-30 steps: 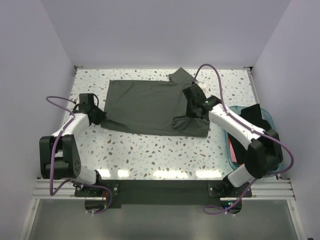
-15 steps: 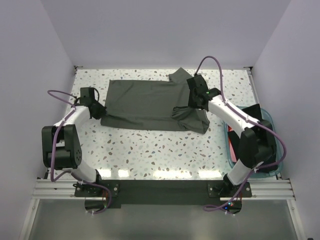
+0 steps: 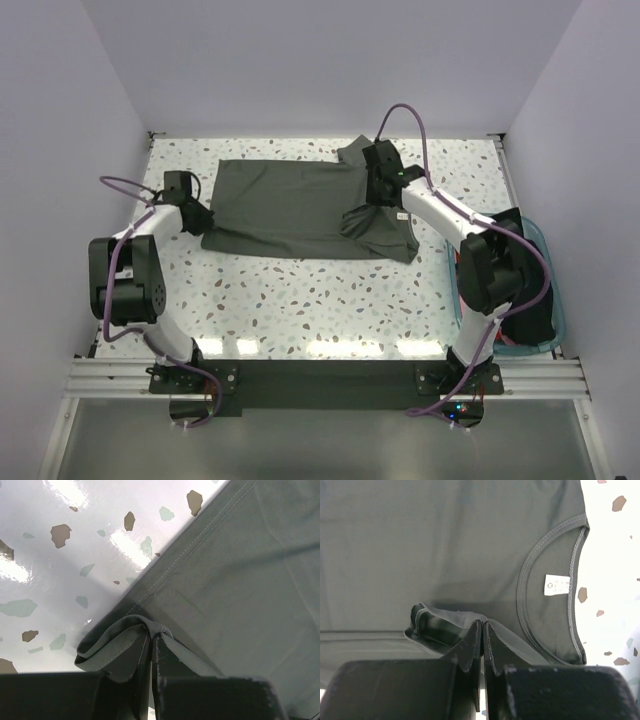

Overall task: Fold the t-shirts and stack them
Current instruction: Fold the tshirt

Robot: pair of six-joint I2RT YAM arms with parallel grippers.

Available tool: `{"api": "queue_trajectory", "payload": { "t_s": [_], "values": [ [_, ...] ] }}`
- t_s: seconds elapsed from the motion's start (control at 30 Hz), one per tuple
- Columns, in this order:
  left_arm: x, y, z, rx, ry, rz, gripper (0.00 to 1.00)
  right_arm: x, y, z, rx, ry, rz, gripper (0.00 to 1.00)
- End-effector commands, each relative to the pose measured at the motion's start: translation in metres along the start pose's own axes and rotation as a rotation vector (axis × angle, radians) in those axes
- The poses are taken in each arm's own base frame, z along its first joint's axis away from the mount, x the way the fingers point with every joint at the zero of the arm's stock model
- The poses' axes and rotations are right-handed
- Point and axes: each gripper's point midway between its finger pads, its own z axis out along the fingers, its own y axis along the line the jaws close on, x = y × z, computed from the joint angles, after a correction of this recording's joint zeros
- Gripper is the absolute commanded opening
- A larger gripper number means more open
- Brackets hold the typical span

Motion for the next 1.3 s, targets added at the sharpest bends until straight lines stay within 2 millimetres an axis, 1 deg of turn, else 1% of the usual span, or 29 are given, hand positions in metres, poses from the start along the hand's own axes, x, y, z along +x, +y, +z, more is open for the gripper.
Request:
{"api": "queue_trajectory", "payload": {
  "t_s": [0.0, 0.07, 0.23, 0.33, 0.43, 0.47, 0.57, 0.67, 0.7, 0.9, 1.0, 1.07, 1.1, 1.13, 1.17, 1.2, 1.23, 1.27],
  "values": [
    [-0.019, -0.012, 0.003, 0.019, -0.054, 0.021, 0.05, -0.022, 0.000, 0.005, 0.003, -0.051, -0.002, 0.00],
    [-0.019, -0.013, 0.004, 0.020, -0.055, 0.021, 0.05, -0.023, -0.002, 0.007, 0.013, -0.054, -0.001, 0.00],
    [-0.021, -0.013, 0.005, 0.016, -0.059, 0.026, 0.06, -0.033, -0.006, 0.004, 0.010, -0.094, 0.028, 0.00],
    [-0.021, -0.013, 0.005, 0.015, -0.059, 0.026, 0.06, -0.031, -0.009, 0.005, 0.024, -0.093, 0.033, 0.00],
    [-0.024, -0.016, 0.004, 0.026, -0.062, 0.026, 0.06, -0.030, -0.016, 0.005, 0.035, -0.100, 0.049, 0.00],
    [-0.024, -0.017, 0.005, 0.027, -0.061, 0.027, 0.06, -0.026, -0.020, 0.004, 0.042, -0.097, 0.057, 0.00],
    [-0.025, -0.019, 0.005, 0.031, -0.059, 0.030, 0.06, -0.026, -0.030, 0.005, 0.054, -0.101, 0.079, 0.00],
    [-0.026, -0.021, 0.004, 0.036, -0.058, 0.030, 0.07, -0.028, -0.039, 0.005, 0.061, -0.104, 0.097, 0.00],
    [-0.026, -0.021, 0.004, 0.038, -0.058, 0.033, 0.07, -0.031, -0.041, 0.003, 0.058, -0.113, 0.105, 0.00],
    [-0.024, -0.023, 0.010, 0.043, -0.049, 0.038, 0.10, -0.034, -0.044, 0.004, 0.058, -0.114, 0.119, 0.00],
    [-0.025, -0.024, 0.013, 0.045, -0.047, 0.043, 0.12, -0.034, -0.045, 0.009, 0.056, -0.108, 0.123, 0.00],
    [-0.026, -0.029, 0.016, 0.065, -0.047, 0.049, 0.14, -0.033, -0.044, 0.015, 0.053, -0.097, 0.122, 0.00],
    [-0.027, -0.031, 0.016, 0.067, -0.047, 0.055, 0.16, -0.034, -0.044, 0.016, 0.052, -0.097, 0.123, 0.00],
    [-0.032, -0.037, 0.016, 0.088, -0.053, 0.058, 0.18, -0.033, -0.043, 0.022, 0.055, -0.088, 0.122, 0.00],
    [-0.031, -0.039, 0.018, 0.093, -0.048, 0.062, 0.20, -0.033, -0.043, 0.024, 0.054, -0.085, 0.122, 0.00],
    [-0.033, -0.042, 0.019, 0.105, -0.049, 0.075, 0.27, -0.034, -0.044, 0.026, 0.057, -0.081, 0.124, 0.00],
    [-0.036, -0.048, 0.018, 0.121, -0.053, 0.081, 0.31, -0.038, -0.043, 0.028, 0.053, -0.085, 0.128, 0.00],
    [-0.038, -0.050, 0.018, 0.123, -0.056, 0.087, 0.38, -0.036, -0.043, 0.036, 0.054, -0.073, 0.125, 0.00]
  ]
}}
